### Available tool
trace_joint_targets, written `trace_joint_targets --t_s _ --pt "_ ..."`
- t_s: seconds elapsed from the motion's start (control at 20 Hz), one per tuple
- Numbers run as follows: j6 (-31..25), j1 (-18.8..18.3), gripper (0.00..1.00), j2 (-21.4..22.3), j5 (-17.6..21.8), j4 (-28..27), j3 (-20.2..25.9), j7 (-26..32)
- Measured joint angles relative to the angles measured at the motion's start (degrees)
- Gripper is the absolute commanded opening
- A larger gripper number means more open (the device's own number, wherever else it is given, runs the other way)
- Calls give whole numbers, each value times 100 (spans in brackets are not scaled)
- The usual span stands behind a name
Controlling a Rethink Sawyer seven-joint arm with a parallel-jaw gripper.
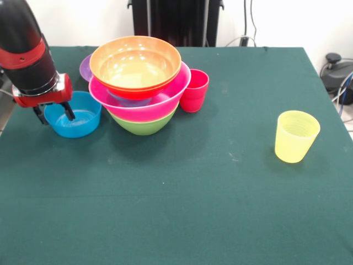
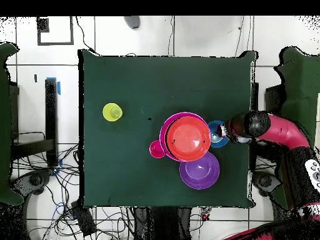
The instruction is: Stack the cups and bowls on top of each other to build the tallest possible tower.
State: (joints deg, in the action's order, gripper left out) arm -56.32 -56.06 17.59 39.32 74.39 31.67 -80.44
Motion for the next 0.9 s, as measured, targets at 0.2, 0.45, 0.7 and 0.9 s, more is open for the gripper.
trace_joint_targets --t_s 0.2,0.45,0.7,0.9 --pt "0 0 100 0 0 0 0 0" --pt "0 0 100 0 0 0 -1 0" --pt "-2 -1 0 1 -5 0 -3 0" --pt "-2 -1 0 2 -5 1 -3 0"
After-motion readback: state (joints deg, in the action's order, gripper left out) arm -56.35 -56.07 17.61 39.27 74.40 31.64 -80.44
